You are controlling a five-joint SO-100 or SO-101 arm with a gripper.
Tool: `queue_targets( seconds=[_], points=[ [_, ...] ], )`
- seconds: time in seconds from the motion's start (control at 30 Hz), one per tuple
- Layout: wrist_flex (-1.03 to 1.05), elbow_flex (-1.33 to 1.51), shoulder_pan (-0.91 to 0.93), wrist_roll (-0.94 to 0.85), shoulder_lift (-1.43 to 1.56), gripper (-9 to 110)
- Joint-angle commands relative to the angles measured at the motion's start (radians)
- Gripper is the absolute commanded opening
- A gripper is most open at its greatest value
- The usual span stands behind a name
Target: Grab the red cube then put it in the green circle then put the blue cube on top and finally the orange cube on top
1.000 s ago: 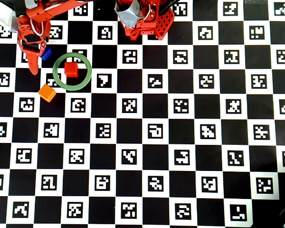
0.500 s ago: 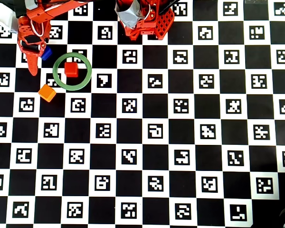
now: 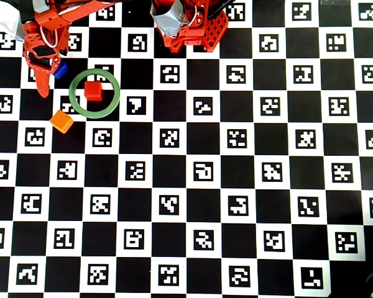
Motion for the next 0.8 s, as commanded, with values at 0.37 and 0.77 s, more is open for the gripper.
queue_targets(
  seconds=[0.37,0.77],
  points=[
    [0.031,-0.005,-0.026,0.114,0.058,50],
    [0.021,0.003,-0.029,0.179,0.064,50]
  ],
)
